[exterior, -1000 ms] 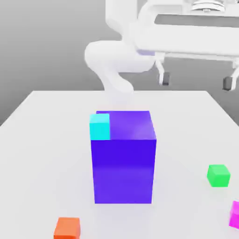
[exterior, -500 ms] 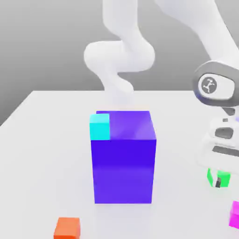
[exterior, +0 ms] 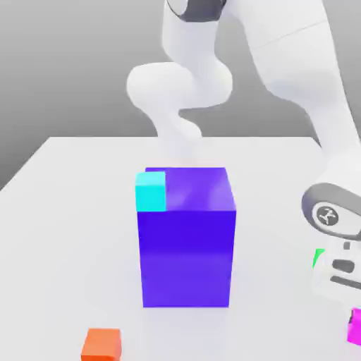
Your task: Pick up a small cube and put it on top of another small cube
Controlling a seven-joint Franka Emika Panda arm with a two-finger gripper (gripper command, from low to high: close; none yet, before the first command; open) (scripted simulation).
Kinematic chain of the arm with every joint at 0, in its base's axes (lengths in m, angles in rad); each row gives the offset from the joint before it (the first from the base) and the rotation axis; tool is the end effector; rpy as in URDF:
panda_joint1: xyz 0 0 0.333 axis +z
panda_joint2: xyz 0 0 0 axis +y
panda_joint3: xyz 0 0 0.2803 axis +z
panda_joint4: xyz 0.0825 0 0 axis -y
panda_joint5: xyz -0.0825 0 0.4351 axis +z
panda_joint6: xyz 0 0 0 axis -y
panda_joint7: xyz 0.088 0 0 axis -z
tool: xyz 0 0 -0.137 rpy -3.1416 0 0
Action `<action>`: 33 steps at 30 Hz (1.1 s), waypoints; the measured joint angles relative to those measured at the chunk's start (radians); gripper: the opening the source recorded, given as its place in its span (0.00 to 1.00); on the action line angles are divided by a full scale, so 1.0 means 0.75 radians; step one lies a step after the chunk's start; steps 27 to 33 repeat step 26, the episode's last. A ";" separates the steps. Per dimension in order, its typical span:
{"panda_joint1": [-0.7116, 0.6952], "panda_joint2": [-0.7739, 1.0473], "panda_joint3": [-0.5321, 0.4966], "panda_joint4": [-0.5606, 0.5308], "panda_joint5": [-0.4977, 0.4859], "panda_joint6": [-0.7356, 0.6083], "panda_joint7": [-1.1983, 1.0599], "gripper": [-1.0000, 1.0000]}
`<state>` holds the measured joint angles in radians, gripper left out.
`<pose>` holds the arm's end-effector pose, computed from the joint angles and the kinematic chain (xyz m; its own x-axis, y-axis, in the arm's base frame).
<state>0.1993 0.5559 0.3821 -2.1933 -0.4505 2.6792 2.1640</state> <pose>0.4391 0.3337 0.0389 0.3362 -0.9418 -0.0032 -0.9418 -0.3362 -0.0030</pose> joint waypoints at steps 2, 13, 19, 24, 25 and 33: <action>-0.041 -0.090 0.054 -0.025 0.065 -0.062 -0.046 0.00; -0.076 -0.535 0.314 -0.428 0.354 -0.084 -0.224 0.00; -0.032 -0.623 0.337 -0.587 0.430 0.033 -0.261 0.00; 0.085 -0.445 0.168 -0.573 0.161 0.166 -0.067 1.00; 0.085 -0.445 0.168 -0.573 0.161 0.166 -0.067 1.00; 0.085 -0.445 0.168 -0.573 0.161 0.166 -0.067 1.00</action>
